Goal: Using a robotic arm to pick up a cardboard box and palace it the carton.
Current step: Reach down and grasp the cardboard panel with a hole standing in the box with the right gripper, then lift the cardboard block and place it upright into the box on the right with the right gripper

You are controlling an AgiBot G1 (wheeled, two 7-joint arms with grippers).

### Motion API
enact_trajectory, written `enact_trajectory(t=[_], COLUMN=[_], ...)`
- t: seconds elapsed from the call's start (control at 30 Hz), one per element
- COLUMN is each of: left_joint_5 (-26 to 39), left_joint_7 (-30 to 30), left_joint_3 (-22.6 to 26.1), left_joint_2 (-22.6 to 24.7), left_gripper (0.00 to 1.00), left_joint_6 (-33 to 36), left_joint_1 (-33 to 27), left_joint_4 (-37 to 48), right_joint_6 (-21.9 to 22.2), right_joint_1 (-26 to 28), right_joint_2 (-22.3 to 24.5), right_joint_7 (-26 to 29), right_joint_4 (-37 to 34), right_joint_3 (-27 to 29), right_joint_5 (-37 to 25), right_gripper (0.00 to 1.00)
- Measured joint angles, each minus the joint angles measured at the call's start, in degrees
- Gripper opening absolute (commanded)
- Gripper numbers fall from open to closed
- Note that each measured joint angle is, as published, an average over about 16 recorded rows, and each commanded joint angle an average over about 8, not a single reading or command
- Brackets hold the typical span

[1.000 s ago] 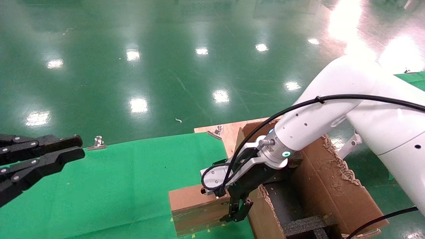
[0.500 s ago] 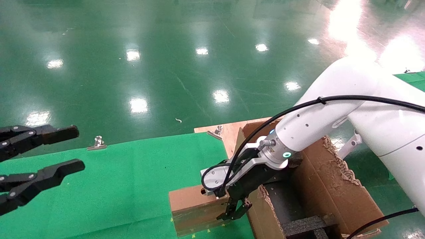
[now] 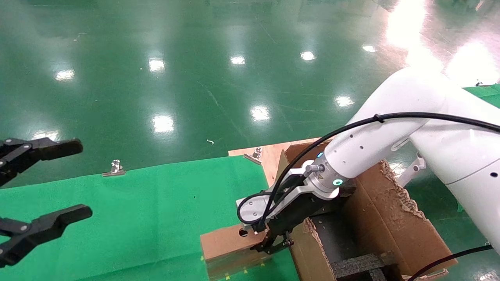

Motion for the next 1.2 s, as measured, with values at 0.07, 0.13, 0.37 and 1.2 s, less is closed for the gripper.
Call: enact_trajectory(t=[0.07, 0.13, 0.37, 1.2], left_joint_5=[0.0, 0.0, 0.0, 0.0], left_joint_7=[0.0, 0.0, 0.0, 0.0], left_joint_3=[0.0, 0.0, 0.0, 0.0], left_joint_2=[0.0, 0.0, 0.0, 0.0], left_gripper=[1.00, 1.00, 1.00, 1.00], left_joint_6=[0.0, 0.0, 0.0, 0.0], left_joint_1=[0.0, 0.0, 0.0, 0.0], left_joint_4=[0.0, 0.0, 0.0, 0.0], right_joint_6=[0.1, 0.1, -0.2, -1.2], right_joint_1=[0.3, 0.9, 6.3, 32.5], right_joint_2=[0.1, 0.4, 2.0, 19.3], right_joint_7=[0.0, 0.0, -0.6, 0.9], right_joint_4=[-0.2, -0.5, -2.1, -4.6], right_joint_3=[0.1, 0.4, 1.3, -11.6], right_joint_5=[0.3, 0.7, 3.1, 10.5], right_gripper=[0.00, 0.00, 0.00, 0.00])
